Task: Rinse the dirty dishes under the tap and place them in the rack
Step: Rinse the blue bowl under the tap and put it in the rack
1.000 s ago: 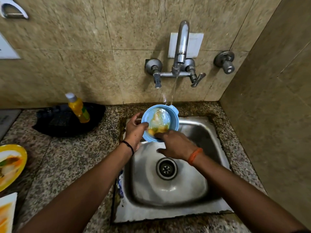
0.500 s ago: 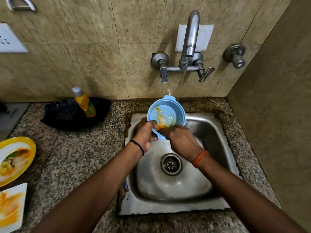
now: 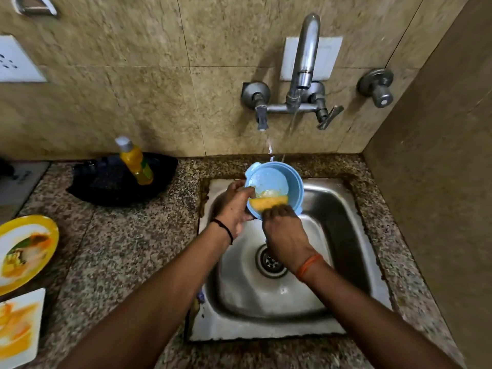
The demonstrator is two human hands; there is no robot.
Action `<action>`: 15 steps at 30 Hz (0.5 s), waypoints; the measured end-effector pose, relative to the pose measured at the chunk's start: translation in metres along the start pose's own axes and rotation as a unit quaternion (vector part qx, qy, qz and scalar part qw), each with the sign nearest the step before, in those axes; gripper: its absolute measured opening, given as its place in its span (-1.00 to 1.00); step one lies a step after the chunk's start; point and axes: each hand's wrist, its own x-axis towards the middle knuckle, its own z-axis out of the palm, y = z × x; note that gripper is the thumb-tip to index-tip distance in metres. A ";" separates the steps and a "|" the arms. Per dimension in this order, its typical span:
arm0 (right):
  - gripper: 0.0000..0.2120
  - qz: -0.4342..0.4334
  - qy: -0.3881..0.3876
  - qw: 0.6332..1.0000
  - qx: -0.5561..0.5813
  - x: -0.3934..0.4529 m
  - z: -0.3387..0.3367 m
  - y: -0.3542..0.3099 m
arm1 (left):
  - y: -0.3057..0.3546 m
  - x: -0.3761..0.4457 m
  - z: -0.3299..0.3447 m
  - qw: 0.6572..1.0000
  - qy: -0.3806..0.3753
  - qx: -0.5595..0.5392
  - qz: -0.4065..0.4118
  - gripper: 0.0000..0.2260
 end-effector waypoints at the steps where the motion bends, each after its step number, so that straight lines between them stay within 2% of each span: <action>1: -0.63 0.023 0.028 0.999 0.034 0.002 -0.004 -0.005 | -0.004 0.000 0.004 0.999 -0.004 -0.037 -0.004 -0.70; 4: -0.57 0.013 0.123 0.984 0.132 0.010 -0.010 0.000 | -0.004 -0.005 0.010 0.993 -0.025 -0.114 -0.032 -0.80; 6: -0.42 -0.038 0.104 0.981 0.157 0.011 -0.009 0.014 | 0.004 -0.006 0.003 0.996 -0.046 -0.074 -0.036 -0.85; 8: -0.34 -0.064 0.048 0.982 0.170 0.010 -0.007 0.036 | 0.013 -0.001 -0.012 0.996 -0.072 0.039 -0.032 -0.78; 10: -0.43 -0.093 0.030 0.983 0.153 0.008 -0.007 0.054 | 0.023 0.002 -0.025 0.989 -0.084 0.116 -0.047 -0.66; 12: -0.49 -0.132 0.043 0.982 0.125 0.005 -0.009 0.061 | 0.025 0.004 -0.028 0.984 -0.087 0.139 -0.062 -0.62; 15: -0.53 -0.127 0.060 0.986 0.089 -0.002 -0.006 0.053 | 0.011 0.008 -0.022 0.985 -0.037 0.169 -0.023 -0.58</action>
